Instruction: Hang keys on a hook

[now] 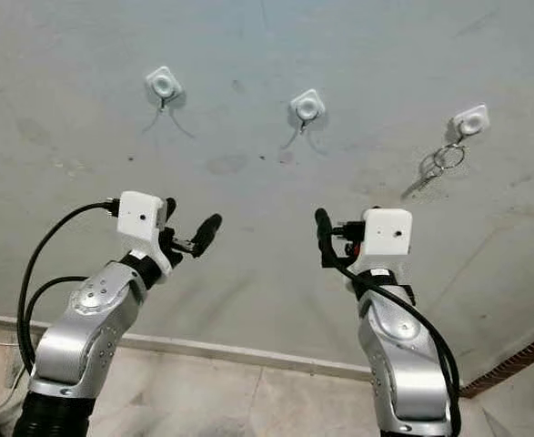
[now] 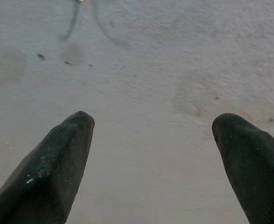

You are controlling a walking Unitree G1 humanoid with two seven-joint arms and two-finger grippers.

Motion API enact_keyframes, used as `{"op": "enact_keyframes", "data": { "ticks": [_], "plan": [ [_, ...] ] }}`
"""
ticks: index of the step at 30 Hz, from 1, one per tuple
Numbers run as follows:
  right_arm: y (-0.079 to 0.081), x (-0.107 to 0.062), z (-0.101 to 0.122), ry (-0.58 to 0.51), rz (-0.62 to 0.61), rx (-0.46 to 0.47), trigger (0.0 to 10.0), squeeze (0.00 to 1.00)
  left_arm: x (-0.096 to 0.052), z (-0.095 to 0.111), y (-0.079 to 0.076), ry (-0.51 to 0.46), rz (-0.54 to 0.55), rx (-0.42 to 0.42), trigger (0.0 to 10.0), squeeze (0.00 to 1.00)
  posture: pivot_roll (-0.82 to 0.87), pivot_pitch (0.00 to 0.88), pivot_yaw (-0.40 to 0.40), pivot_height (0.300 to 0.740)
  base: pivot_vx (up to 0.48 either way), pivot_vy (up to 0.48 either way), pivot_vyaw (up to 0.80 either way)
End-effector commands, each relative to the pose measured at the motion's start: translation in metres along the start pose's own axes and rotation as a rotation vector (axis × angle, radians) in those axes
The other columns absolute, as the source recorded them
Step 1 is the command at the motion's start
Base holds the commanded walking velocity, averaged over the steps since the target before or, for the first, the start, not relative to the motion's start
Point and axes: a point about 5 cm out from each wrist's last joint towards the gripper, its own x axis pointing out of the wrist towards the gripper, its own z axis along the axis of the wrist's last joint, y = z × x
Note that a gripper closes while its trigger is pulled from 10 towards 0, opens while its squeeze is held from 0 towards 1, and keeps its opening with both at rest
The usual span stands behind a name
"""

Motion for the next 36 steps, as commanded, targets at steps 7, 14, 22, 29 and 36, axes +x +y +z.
{"op": "enact_keyframes", "data": {
  "ticks": [7, 14, 22, 29, 36],
  "plan": [
    [-0.0014, -0.0002, 0.0027, -0.001, 0.004, -0.025, 10.0, 0.00, 0.0037, -0.0002, -0.0049, 0.010, -0.028, 0.009, 10.0, 0.00, 0.13, 0.000, -0.058, 0.740, 0.000, 0.000, 0.00],
    [-0.0005, 0.0008, 0.0024, 0.001, 0.009, -0.029, 10.0, 0.00, 0.0038, 0.0002, -0.0059, 0.006, -0.039, 0.022, 10.0, 0.00, 0.13, 0.000, -0.060, 0.740, -0.174, 0.000, 0.00],
    [-0.0003, 0.0017, 0.0022, 0.001, 0.016, -0.032, 10.0, 0.00, 0.0041, -0.0001, -0.0066, 0.003, -0.039, 0.023, 10.0, 0.00, 0.14, 0.000, -0.068, 0.740, -0.287, 0.000, 0.00],
    [-0.0006, 0.0028, 0.0039, -0.002, 0.017, -0.035, 10.0, 0.00, 0.0040, -0.0009, -0.0068, 0.003, -0.034, 0.018, 10.0, 0.00, 0.13, 0.000, -0.071, 0.740, -0.314, 0.000, 0.00],
    [-0.0003, 0.0019, 0.0027, 0.002, 0.013, -0.032, 10.0, 0.00, 0.0035, -0.0010, -0.0068, 0.004, -0.037, 0.012, 10.0, 0.00, 0.13, 0.000, -0.066, 0.740, -0.287, 0.000, 0.00]
  ]
}}
